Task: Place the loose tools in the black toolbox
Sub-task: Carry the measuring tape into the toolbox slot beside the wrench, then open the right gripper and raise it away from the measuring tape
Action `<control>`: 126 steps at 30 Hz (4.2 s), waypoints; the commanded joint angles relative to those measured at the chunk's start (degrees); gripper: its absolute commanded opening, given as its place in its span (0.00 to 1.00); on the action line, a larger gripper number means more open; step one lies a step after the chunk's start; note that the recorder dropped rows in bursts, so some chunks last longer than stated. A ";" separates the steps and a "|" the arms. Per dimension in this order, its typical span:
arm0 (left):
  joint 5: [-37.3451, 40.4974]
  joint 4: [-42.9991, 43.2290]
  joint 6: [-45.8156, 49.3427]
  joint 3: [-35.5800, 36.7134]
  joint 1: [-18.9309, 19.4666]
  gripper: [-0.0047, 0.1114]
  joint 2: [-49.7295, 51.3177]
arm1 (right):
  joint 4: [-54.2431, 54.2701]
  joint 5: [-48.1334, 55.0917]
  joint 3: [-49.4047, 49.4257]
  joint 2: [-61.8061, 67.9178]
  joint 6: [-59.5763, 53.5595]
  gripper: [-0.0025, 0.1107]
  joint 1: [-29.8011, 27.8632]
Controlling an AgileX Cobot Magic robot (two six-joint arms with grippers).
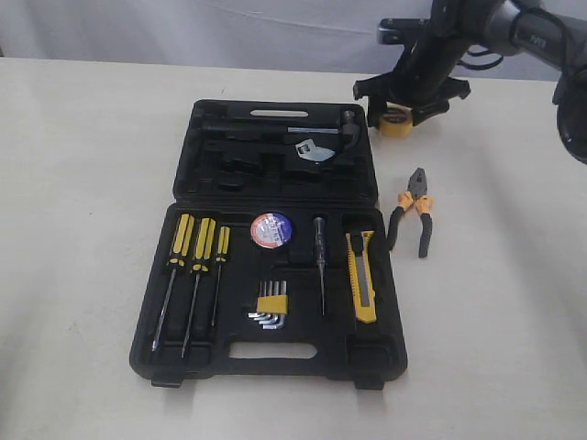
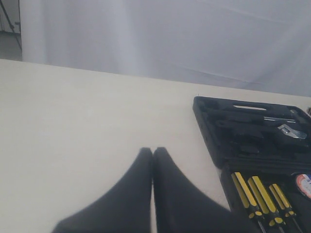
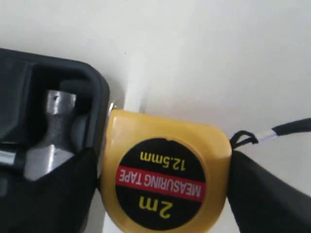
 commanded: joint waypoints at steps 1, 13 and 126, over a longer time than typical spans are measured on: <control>0.05 0.17 0.02 -0.30 -0.33 0.04 0.23 | -0.08 7.08 -0.07 -4.78 0.42 0.15 0.12; 0.05 0.17 0.02 -0.30 -0.33 0.04 0.23 | 2.16 15.83 3.10 -8.18 6.47 0.15 10.61; 0.05 0.28 0.02 -0.30 -0.33 0.04 0.23 | -6.57 9.57 21.16 -23.82 4.44 0.02 7.52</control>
